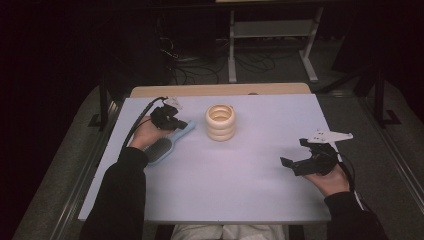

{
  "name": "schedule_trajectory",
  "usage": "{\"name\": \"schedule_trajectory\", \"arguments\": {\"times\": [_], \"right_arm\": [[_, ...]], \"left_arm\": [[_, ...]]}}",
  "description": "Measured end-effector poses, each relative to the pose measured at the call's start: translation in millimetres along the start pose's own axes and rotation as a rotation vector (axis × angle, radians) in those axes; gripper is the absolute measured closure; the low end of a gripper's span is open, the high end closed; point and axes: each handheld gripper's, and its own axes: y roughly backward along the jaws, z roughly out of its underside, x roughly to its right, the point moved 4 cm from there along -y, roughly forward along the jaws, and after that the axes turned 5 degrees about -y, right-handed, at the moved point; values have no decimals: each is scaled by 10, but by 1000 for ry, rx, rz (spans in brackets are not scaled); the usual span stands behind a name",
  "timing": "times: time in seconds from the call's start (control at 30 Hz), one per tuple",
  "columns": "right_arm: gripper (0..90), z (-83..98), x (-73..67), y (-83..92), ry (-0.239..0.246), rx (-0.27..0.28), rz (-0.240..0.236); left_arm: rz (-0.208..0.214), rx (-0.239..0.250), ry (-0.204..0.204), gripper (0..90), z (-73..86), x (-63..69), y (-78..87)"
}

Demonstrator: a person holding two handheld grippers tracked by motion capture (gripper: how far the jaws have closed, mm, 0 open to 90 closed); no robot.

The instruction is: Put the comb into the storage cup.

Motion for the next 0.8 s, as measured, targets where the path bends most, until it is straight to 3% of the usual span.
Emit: {"name": "schedule_trajectory", "arguments": {"times": [0.03, 0.13, 0.33, 0.6, 0.67, 0.7, 0.73, 0.8], "right_arm": [[0, 3, -5, -5, 3, -5, 2], [0, 3, -5, -9, 5, -7, 3], [0, 6, -4, -11, 1, -14, -1], [0, 11, -5, -15, 3, -20, 1], [0, 13, -4, -17, 3, -21, 1], [0, 13, -4, -17, 3, -21, 1], [0, 14, -2, -21, 5, -23, 1], [0, 15, -3, -25, 4, -24, 1]], "left_arm": [[-9, -18, -23, 900, 7, 7, -42], [-5, -22, -37, 900, 5, 4, -66], [48, -35, -51, 900, 9, -16, -193], [75, -44, -15, 900, 63, -79, -290], [74, -54, 25, 900, 78, -111, -301], [74, -54, 25, 900, 78, -111, -301], [55, -100, 35, 900, 110, -117, -330], [49, -127, 38, 900, 133, -120, -346]]}}
